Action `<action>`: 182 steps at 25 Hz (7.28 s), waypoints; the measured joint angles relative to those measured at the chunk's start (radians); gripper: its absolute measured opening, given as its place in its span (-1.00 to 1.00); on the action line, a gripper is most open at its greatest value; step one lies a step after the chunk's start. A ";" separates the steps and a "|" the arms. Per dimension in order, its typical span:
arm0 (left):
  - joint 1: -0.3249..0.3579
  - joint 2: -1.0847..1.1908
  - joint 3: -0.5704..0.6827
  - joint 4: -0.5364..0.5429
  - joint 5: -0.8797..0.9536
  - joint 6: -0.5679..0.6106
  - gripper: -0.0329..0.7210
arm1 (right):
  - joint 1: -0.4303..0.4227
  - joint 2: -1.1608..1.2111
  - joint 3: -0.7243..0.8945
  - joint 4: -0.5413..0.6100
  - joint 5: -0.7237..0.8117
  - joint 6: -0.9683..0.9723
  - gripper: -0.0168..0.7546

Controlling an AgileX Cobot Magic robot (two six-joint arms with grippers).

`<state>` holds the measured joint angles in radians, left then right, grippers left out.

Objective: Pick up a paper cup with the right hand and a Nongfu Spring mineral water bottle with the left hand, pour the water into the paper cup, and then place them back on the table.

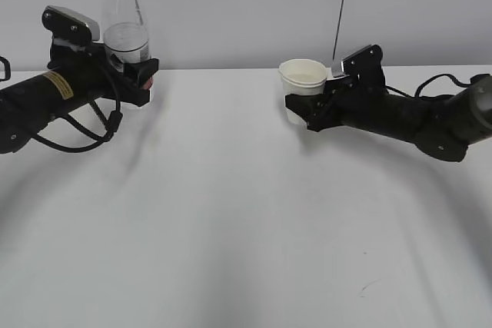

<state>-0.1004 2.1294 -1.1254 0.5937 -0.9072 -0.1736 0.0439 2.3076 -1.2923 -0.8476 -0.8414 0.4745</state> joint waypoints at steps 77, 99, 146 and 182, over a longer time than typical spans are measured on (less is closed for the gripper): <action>0.000 0.000 -0.002 0.032 0.077 -0.214 0.20 | -0.049 -0.356 0.522 0.163 -0.091 -0.166 0.72; 0.000 0.127 -0.010 0.054 -0.004 -0.262 0.75 | -0.049 -0.573 0.705 0.082 -0.103 -0.054 0.61; -0.288 -0.799 0.341 -0.120 1.072 -0.263 0.66 | 0.260 -0.598 0.189 0.596 1.656 -0.396 0.58; -0.470 -1.817 0.480 -0.494 2.073 0.052 0.60 | 0.260 -1.922 0.736 0.955 1.871 -0.618 0.57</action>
<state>-0.5702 0.3122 -0.6454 0.0995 1.1656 -0.1212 0.3042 0.3857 -0.5565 0.1077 1.0301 -0.1440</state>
